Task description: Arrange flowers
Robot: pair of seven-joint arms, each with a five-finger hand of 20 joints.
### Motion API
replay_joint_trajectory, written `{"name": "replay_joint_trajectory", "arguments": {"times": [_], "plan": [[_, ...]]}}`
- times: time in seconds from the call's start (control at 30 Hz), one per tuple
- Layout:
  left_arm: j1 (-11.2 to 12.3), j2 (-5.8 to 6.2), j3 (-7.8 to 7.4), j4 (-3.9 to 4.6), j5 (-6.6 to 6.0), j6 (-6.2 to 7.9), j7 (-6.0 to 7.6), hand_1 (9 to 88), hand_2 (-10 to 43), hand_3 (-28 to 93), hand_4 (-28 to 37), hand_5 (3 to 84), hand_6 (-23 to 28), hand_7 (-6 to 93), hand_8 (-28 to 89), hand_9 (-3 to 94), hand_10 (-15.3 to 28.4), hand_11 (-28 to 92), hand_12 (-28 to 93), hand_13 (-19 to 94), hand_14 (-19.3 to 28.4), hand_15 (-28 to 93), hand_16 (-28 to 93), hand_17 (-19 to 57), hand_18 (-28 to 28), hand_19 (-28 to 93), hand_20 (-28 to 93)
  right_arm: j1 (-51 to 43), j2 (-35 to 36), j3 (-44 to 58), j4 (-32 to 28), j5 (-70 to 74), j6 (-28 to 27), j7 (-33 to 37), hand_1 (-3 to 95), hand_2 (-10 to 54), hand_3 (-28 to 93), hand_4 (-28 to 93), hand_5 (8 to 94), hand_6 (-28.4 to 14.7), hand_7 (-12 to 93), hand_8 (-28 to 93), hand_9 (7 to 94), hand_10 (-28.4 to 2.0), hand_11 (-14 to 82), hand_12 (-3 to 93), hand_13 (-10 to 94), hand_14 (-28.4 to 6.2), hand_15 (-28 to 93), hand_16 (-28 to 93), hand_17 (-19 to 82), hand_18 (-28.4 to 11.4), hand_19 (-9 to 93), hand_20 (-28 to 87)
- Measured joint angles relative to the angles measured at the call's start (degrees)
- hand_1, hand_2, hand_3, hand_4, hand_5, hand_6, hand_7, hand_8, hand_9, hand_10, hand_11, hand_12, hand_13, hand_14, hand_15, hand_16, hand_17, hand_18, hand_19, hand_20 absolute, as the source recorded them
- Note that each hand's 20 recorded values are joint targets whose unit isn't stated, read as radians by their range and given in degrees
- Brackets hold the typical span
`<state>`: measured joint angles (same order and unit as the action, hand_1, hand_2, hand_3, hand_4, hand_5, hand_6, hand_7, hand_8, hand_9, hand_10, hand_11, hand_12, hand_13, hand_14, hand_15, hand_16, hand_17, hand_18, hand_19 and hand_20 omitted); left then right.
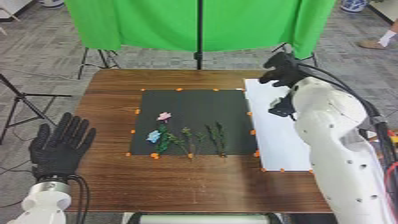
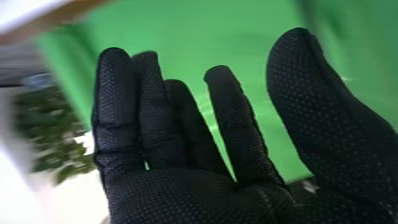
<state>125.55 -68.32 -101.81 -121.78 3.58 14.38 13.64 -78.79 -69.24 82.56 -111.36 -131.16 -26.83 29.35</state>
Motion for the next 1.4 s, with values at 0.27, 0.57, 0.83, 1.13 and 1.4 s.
{"name": "replay_joint_trajectory", "arguments": {"times": [0.27,0.57,0.83,1.13,1.4], "plan": [[0.16,-0.19,-0.28,0.00,0.08,0.22,-0.46,27.3,16.1,73,-28.3,46.5,8.5,15.9,-10,40.1,14.5,22,13,30,14.6,42,-5,-3.9,14.0,34,19,-10.69,4.87,7.44,0.79,-4.55,2.02,3.88,49.8,-9.5,80,-28,45.3,-7.2,13,-10,36.9,-19.9,8.0,14.2,33,-19.2,28,14,19,-21.1,61,19],[0.35,-0.49,-0.44,-0.21,0.12,1.57,-0.61,27.8,17.0,73,-28.3,47.3,8.7,16.7,-10,40.5,14.6,22,13,30,14.8,42,-5,-3.9,14.0,34,19,-11.90,4.92,8.40,7.98,-7.19,5.23,6.95,55.3,-9.5,81,-28,46.7,-5.2,16,-11,38.9,-18.2,9.7,13.8,36,-17.6,29,15,21,-21.0,64,20],[0.81,-0.87,-0.44,-0.51,0.07,1.87,-0.50,28.0,17.4,73,-28.3,47.6,8.6,16.9,-10,40.7,14.6,23,13,31,14.7,43,-5,-4.0,14.0,34,19,-8.99,4.96,7.70,13.24,-7.29,5.29,9.82,65.3,-9.5,69,-28,58.5,-3.9,22,-6,58.1,-16.7,17.9,23.4,59,-8.8,36,31,39,-14.6,84,11],[1.44,-1.17,-0.44,-0.90,-0.04,2.09,-0.48,28.0,17.6,73,-28.3,47.8,8.8,17.0,-10,40.7,14.7,23,13,31,14.8,43,-6,-4.1,14.0,35,19,-11.10,5.86,6.53,14.83,-9.35,19.85,11.82,67.6,-9.5,67,-28,67.9,-1.6,41,10,77.3,-12.0,17.0,48.2,72,-5.4,42,41,47,-14.0,84,19],[1.80,-1.24,-0.78,-1.04,-0.06,2.11,-0.49,28.1,17.7,73,-28.3,47.8,8.8,17.1,-10,40.7,14.8,23,13,31,14.8,43,-6,-4.1,14.0,35,19,-12.65,8.50,0.99,10.11,-11.40,24.12,4.87,67.0,-9.5,68,-28,68.5,-1.6,41,11,77.9,-11.9,17.0,48.7,72,-5.5,42,42,47,-14.7,84,21]]}}
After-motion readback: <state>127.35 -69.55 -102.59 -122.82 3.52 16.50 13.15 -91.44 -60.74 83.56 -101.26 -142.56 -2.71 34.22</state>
